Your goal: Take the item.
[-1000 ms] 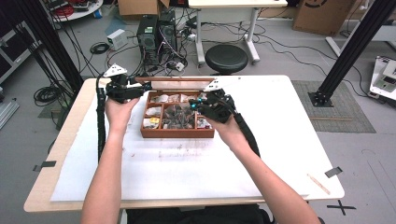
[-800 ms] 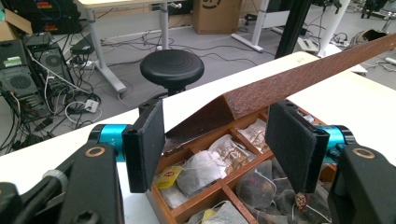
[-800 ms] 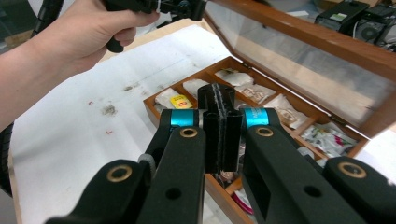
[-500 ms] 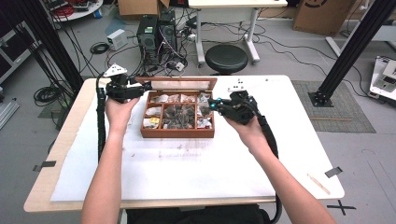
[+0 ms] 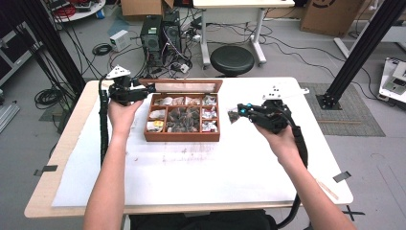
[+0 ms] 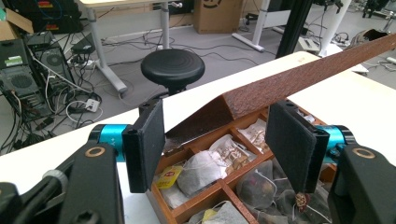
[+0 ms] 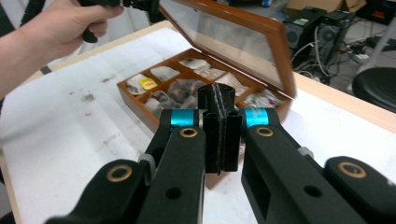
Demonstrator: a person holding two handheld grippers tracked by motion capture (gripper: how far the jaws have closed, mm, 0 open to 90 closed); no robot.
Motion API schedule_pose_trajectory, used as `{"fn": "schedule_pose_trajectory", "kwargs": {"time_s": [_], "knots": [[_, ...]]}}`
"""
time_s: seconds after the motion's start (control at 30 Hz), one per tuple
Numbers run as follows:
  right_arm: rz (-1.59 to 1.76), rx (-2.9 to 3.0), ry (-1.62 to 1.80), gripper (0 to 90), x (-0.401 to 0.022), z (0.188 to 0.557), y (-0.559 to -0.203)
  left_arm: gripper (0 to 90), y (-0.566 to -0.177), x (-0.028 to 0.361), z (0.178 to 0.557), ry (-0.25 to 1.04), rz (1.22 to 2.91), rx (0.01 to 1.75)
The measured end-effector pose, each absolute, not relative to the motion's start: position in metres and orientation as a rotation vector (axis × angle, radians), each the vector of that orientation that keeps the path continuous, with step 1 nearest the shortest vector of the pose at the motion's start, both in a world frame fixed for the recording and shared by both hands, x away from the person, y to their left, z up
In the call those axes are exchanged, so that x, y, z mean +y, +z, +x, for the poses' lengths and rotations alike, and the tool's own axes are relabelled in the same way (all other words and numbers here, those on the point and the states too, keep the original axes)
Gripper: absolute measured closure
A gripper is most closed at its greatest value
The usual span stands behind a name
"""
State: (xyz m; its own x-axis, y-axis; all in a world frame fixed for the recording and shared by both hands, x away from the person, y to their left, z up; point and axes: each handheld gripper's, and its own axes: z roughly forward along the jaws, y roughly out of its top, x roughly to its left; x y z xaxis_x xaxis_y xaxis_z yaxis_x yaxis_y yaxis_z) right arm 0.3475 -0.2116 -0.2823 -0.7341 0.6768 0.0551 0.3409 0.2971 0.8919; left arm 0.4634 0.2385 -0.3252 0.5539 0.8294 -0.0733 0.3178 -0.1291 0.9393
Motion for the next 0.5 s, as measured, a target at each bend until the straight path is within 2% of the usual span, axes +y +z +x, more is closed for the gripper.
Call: {"fn": "schedule_pose_trajectory", "kwargs": {"time_s": [0.5], "knots": [[0.987,2.198,1.383,90.0,-0.268,0.319,-0.307,38.0,-0.325,0.238,0.463,0.589,1.702,0.969]]}}
